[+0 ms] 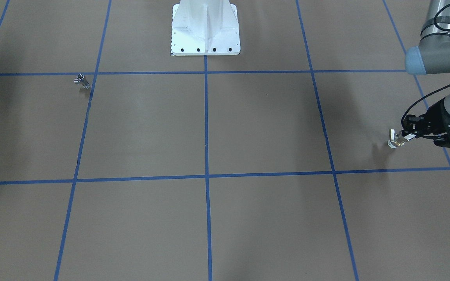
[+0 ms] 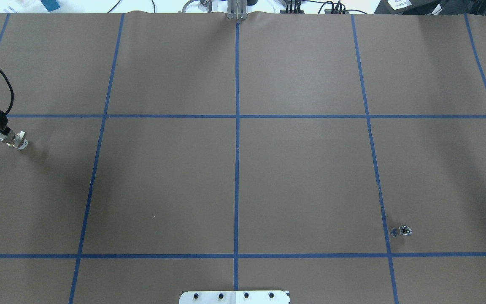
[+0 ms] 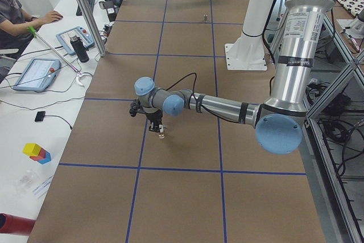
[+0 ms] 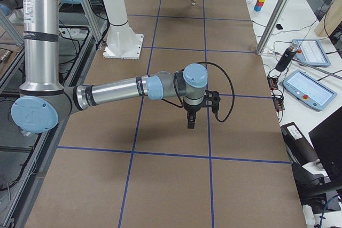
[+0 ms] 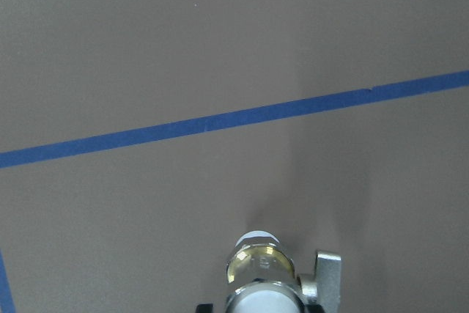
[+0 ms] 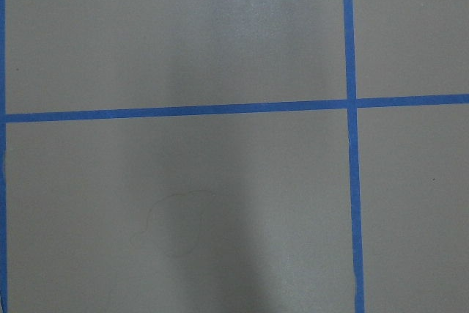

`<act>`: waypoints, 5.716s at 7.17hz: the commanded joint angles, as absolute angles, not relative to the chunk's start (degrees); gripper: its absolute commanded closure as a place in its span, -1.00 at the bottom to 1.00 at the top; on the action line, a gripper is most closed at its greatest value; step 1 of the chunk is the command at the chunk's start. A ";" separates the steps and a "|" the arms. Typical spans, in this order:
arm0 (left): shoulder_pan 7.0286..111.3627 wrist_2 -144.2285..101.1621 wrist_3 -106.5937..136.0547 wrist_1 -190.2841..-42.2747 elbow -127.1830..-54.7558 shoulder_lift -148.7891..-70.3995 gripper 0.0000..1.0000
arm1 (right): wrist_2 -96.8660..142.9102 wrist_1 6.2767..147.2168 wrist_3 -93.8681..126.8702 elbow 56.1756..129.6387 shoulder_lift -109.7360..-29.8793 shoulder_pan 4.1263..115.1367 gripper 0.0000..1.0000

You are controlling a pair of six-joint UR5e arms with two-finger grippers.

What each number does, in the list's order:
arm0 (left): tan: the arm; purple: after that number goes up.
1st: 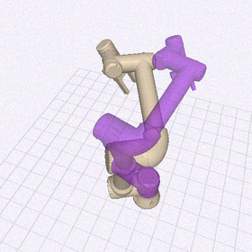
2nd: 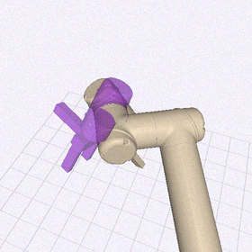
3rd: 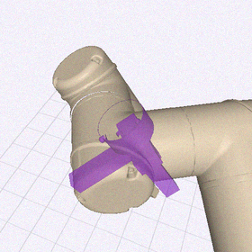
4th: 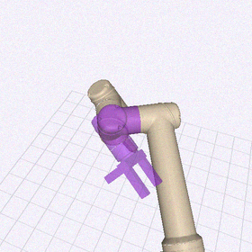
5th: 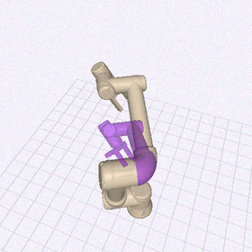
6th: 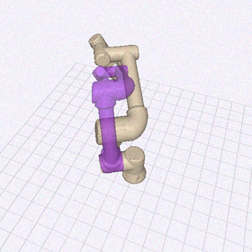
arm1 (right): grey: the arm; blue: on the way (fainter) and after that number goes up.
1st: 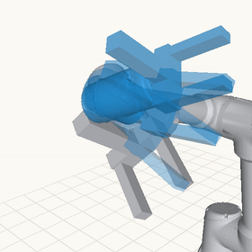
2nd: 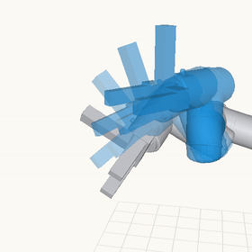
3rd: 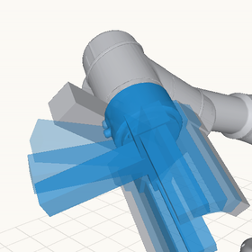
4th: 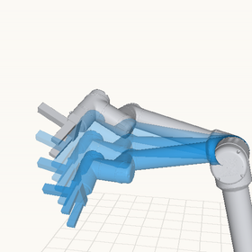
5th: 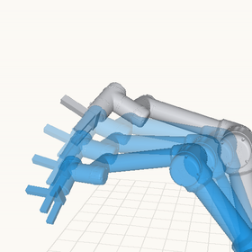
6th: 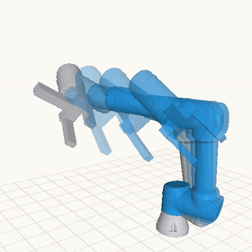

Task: Assemble PPR valve and pipe with both arms
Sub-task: 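Lower the left gripper onto the white-and-brass valve and grasp it, then lift the valve with the left gripper and carry it to table center, then lower the valve upright at table center with the left gripper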

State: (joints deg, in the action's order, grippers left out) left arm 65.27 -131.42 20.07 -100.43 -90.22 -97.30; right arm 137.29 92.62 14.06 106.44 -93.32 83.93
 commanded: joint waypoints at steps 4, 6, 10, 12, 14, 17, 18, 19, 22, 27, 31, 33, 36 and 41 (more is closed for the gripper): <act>65.30 -135.42 20.56 -93.22 -92.45 -101.84 1.00 | 137.63 92.55 14.24 106.61 -93.16 83.94 -1.00; 64.87 -135.53 32.86 -87.72 -97.80 -107.81 1.00 | 137.99 92.46 14.15 106.61 -92.81 83.24 -1.00; 45.40 -126.19 65.60 -85.71 -99.17 -126.33 1.00 | 138.16 92.46 14.06 106.61 -92.81 82.97 -1.00; 42.37 -123.40 70.71 -80.34 -84.73 -142.83 1.00 | 138.69 92.46 14.06 106.70 -92.81 82.88 -1.00; 38.77 -118.84 72.60 -83.65 -75.63 -149.57 1.00 | 139.66 92.46 14.06 106.79 -93.08 82.88 -1.00; 37.10 -118.74 72.68 -84.02 -74.01 -149.85 1.00 | 139.66 92.46 14.06 106.79 -93.08 82.44 -1.00; 36.65 -118.22 72.60 -84.11 -73.92 -149.94 1.00 | 139.66 92.37 13.98 106.70 -93.08 82.35 -1.00; 36.30 -117.26 72.60 -85.24 -73.39 -149.94 1.00 | 139.66 92.37 13.97 106.79 -93.16 82.35 -1.00; 36.21 -117.25 73.03 -86.04 -72.33 -149.94 1.00 | 139.66 92.37 14.06 106.79 -93.08 82.27 -1.00; 35.60 -117.25 77.25 -87.36 -70.23 -151.08 1.00 | 139.66 92.37 14.06 106.79 -93.08 82.27 -1.00; 35.33 -117.16 77.34 -87.36 -70.31 -151.08 0.85 | 139.66 92.37 14.06 106.79 -93.08 82.27 -1.00; 35.33 -117.16 77.43 -87.19 -70.31 -151.08 0.72 | 139.66 92.37 14.06 106.79 -93.16 82.27 -1.00; 35.33 -117.16 77.43 -87.19 -70.23 -150.91 0.58 | 139.66 92.37 14.06 106.79 -93.16 82.27 -1.00; 35.33 -117.16 76.82 -87.28 -70.31 -150.56 -0.32 | 139.66 92.37 14.15 106.88 -93.08 82.27 -1.00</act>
State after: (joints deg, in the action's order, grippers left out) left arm 35.33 -117.16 77.00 -87.26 -70.30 -150.66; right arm 139.66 92.37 14.08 106.87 -93.08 82.27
